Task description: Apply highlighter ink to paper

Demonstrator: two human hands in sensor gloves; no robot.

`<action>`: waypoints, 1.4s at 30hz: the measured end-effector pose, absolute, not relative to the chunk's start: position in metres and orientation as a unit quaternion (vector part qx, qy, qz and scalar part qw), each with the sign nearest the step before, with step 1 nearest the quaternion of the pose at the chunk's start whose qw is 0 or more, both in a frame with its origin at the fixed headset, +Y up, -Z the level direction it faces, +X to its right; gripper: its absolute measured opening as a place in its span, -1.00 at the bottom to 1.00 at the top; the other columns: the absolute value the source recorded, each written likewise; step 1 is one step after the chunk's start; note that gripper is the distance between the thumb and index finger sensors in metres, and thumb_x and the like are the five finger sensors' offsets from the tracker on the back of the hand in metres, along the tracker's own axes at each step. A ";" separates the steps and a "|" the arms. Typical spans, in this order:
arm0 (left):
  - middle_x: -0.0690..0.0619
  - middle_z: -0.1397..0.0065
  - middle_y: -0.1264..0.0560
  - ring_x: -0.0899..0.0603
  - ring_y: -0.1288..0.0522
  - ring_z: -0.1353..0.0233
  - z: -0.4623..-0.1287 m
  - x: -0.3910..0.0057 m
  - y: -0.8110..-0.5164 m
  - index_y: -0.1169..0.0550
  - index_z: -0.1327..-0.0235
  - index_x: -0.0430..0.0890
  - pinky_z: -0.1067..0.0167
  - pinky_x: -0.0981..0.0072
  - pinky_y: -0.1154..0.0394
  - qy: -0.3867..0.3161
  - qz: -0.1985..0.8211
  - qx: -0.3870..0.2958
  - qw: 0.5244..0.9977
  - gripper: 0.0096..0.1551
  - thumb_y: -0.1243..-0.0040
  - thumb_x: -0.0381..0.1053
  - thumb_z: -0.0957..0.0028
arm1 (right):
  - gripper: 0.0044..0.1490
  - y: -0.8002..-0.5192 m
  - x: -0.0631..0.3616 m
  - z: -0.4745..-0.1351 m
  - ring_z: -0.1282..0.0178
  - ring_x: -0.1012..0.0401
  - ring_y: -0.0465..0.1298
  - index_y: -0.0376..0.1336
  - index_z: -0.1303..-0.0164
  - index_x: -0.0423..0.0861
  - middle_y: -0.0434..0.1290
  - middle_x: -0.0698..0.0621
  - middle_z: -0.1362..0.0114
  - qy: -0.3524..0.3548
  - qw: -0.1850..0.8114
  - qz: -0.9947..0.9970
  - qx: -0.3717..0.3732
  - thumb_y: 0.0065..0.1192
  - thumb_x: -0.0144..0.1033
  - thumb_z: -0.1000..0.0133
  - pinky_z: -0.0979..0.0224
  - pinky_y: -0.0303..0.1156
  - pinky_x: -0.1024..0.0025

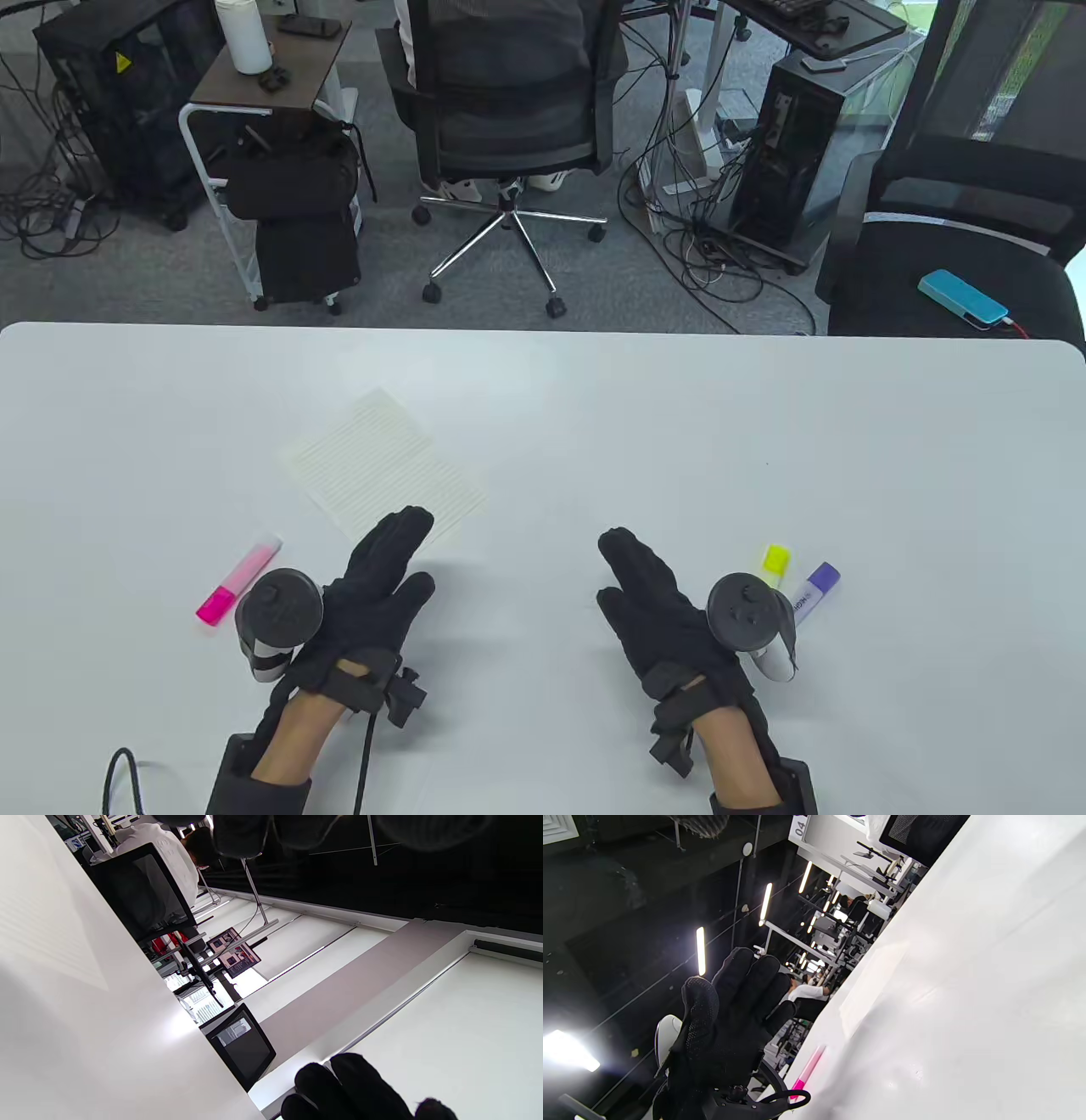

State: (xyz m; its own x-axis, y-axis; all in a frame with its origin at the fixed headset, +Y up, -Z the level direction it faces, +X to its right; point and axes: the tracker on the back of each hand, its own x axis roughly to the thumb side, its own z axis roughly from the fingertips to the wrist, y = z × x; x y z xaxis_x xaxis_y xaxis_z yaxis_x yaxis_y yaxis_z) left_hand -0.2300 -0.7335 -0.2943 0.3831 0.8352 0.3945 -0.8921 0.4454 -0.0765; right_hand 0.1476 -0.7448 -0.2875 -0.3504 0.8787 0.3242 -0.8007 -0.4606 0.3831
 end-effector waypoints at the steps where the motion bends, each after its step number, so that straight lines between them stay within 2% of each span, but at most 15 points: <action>1: -0.04 -0.68 -0.21 -0.39 -0.06 -0.64 -0.295 -0.229 -0.734 -0.22 -0.56 0.08 -0.41 -0.47 -0.02 -0.193 0.519 0.071 0.830 -0.08 -0.02 0.44 0.05 | -0.11 -0.745 0.148 -0.288 -0.75 -0.34 -0.35 -0.28 -0.81 0.02 -0.30 -0.19 -0.88 0.078 0.514 0.818 0.247 -0.16 0.18 -0.41 -0.53 -0.34 -0.55; 12: -0.04 -0.69 -0.18 -0.40 0.01 -0.65 -0.295 -0.233 -0.733 -0.23 -0.56 0.08 -0.42 -0.48 0.07 -0.171 0.494 0.069 0.850 -0.08 -0.03 0.44 0.05 | -0.11 -0.743 0.153 -0.287 -0.75 -0.35 -0.36 -0.28 -0.81 0.01 -0.31 -0.19 -0.88 0.075 0.523 0.814 0.242 -0.16 0.18 -0.41 -0.52 -0.35 -0.55; 16: -0.08 -0.69 -0.17 -0.43 0.03 -0.65 -0.295 -0.237 -0.731 -0.31 -0.54 0.19 -0.42 -0.50 0.10 -0.159 0.477 0.073 0.861 -0.17 -0.07 0.41 0.04 | -0.11 -0.740 0.154 -0.287 -0.75 -0.35 -0.36 -0.28 -0.81 0.01 -0.31 -0.22 -0.88 0.071 0.524 0.813 0.242 -0.16 0.18 -0.41 -0.51 -0.36 -0.55; 19: -0.08 -0.70 -0.15 -0.42 0.07 -0.66 -0.296 -0.240 -0.725 -0.30 -0.55 0.18 -0.42 -0.51 0.15 -0.152 0.455 0.071 0.875 -0.16 -0.09 0.40 0.05 | -0.11 -0.742 0.154 -0.288 -0.74 -0.35 -0.36 -0.28 -0.81 0.01 -0.31 -0.19 -0.88 0.081 0.526 0.811 0.241 -0.16 0.18 -0.41 -0.51 -0.37 -0.55; 21: -0.07 -0.71 -0.13 -0.42 0.09 -0.66 -0.294 -0.245 -0.722 -0.28 -0.56 0.16 -0.41 -0.52 0.18 -0.128 0.431 0.084 0.889 -0.14 -0.11 0.40 0.04 | -0.11 -0.743 0.154 -0.288 -0.74 -0.35 -0.37 -0.28 -0.81 0.01 -0.31 -0.19 -0.88 0.080 0.524 0.813 0.240 -0.16 0.18 -0.41 -0.50 -0.38 -0.55; 25: -0.10 -0.68 -0.18 -0.42 0.11 -0.66 -0.297 -0.264 -0.708 -0.28 -0.55 0.04 -0.40 -0.53 0.23 -0.029 0.352 0.094 0.931 -0.11 -0.17 0.36 0.03 | -0.11 -0.743 0.155 -0.289 -0.74 -0.35 -0.37 -0.28 -0.81 0.00 -0.31 -0.19 -0.88 0.082 0.526 0.813 0.235 -0.16 0.18 -0.41 -0.50 -0.38 -0.55; 27: -0.10 -0.67 -0.19 -0.41 0.10 -0.65 -0.304 -0.276 -0.700 -0.33 -0.51 0.02 -0.40 -0.52 0.24 0.045 0.310 0.077 0.946 -0.14 -0.22 0.32 0.04 | -0.11 -0.744 0.156 -0.289 -0.74 -0.35 -0.37 -0.28 -0.81 0.00 -0.31 -0.19 -0.88 0.084 0.525 0.815 0.232 -0.16 0.18 -0.41 -0.50 -0.38 -0.55; 29: -0.11 -0.66 -0.20 -0.41 0.10 -0.65 -0.318 -0.282 -0.697 -0.38 -0.45 0.01 -0.41 -0.52 0.25 0.088 0.284 0.049 0.953 -0.19 -0.27 0.28 0.05 | -0.11 -0.743 0.157 -0.289 -0.74 -0.35 -0.37 -0.27 -0.81 0.00 -0.31 -0.19 -0.88 0.082 0.525 0.815 0.231 -0.16 0.18 -0.41 -0.50 -0.39 -0.55; 34: -0.09 -0.64 -0.23 -0.40 0.06 -0.65 -0.385 -0.282 -0.715 -0.47 -0.35 0.03 -0.44 -0.50 0.23 0.137 0.185 -0.082 0.970 -0.27 -0.38 0.22 0.10 | -0.11 -0.742 0.161 -0.290 -0.74 -0.35 -0.37 -0.27 -0.81 0.00 -0.31 -0.22 -0.88 0.082 0.528 0.815 0.224 -0.15 0.18 -0.42 -0.49 -0.39 -0.55; 38: -0.07 -0.64 -0.22 -0.38 0.05 -0.66 -0.422 -0.270 -0.742 -0.39 -0.43 0.02 -0.45 -0.48 0.22 0.148 0.130 -0.142 0.970 -0.13 -0.44 0.23 0.16 | -0.11 -0.741 0.165 -0.290 -0.73 -0.36 -0.37 -0.27 -0.82 -0.01 -0.31 -0.22 -0.88 0.080 0.532 0.814 0.219 -0.15 0.18 -0.42 -0.49 -0.40 -0.55; 41: -0.06 -0.63 -0.24 -0.38 0.02 -0.65 -0.441 -0.263 -0.764 -0.22 -0.55 0.02 -0.46 -0.47 0.21 0.159 0.108 -0.184 0.964 0.06 -0.44 0.27 0.19 | -0.11 -0.742 0.168 -0.291 -0.73 -0.36 -0.36 -0.26 -0.81 -0.01 -0.31 -0.22 -0.88 0.080 0.535 0.814 0.212 -0.15 0.17 -0.42 -0.49 -0.40 -0.55; 42: -0.05 -0.63 -0.17 -0.37 0.02 -0.64 -0.446 -0.260 -0.769 -0.19 -0.55 0.02 -0.46 -0.47 0.21 0.163 0.101 -0.197 0.961 0.10 -0.44 0.29 0.21 | -0.11 -0.742 0.168 -0.291 -0.73 -0.36 -0.37 -0.26 -0.81 -0.01 -0.30 -0.22 -0.88 0.081 0.534 0.814 0.211 -0.15 0.17 -0.42 -0.49 -0.40 -0.55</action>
